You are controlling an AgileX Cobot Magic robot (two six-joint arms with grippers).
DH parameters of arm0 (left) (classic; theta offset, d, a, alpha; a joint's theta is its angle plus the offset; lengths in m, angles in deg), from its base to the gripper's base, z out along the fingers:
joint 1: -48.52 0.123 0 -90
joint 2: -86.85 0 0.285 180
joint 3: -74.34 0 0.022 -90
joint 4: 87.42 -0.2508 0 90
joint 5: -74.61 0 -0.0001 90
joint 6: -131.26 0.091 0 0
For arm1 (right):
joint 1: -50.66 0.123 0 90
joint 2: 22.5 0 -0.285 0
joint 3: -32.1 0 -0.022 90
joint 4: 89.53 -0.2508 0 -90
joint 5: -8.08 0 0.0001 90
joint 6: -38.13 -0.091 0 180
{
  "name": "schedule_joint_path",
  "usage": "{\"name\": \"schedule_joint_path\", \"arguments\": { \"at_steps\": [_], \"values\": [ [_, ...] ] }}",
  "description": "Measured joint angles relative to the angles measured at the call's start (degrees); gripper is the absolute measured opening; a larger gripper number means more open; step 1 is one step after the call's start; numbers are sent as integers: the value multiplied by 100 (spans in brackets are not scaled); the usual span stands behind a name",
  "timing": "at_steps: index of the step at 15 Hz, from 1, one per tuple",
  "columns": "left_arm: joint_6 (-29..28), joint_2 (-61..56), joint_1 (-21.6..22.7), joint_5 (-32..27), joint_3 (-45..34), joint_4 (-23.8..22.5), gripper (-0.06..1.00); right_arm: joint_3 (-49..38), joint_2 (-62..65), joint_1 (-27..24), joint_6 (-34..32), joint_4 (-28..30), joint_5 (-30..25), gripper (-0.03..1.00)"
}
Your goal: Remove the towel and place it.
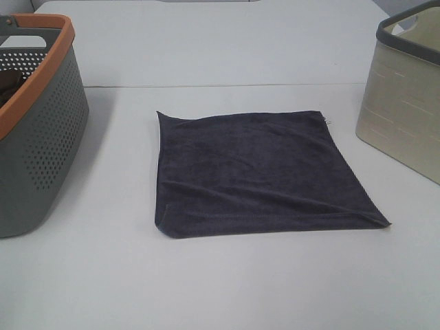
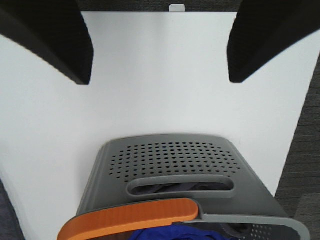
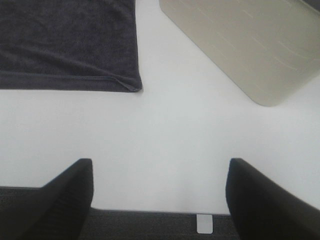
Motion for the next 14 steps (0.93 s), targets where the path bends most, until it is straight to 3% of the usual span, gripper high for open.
{"name": "schedule_joint_path", "arguments": {
  "at_steps": [6, 11, 14],
  "values": [
    [6, -235, -57, 195, -258, 195, 71, -223, 991, 0, 74, -80, 201, 66],
    [-92, -1364, -57, 195, -258, 126, 71, -269, 991, 0, 86, -115, 258, 66],
    [-350, -1404, 11, 195, -258, 11, 71, -384, 991, 0, -52, -103, 435, 66]
  ]
}}
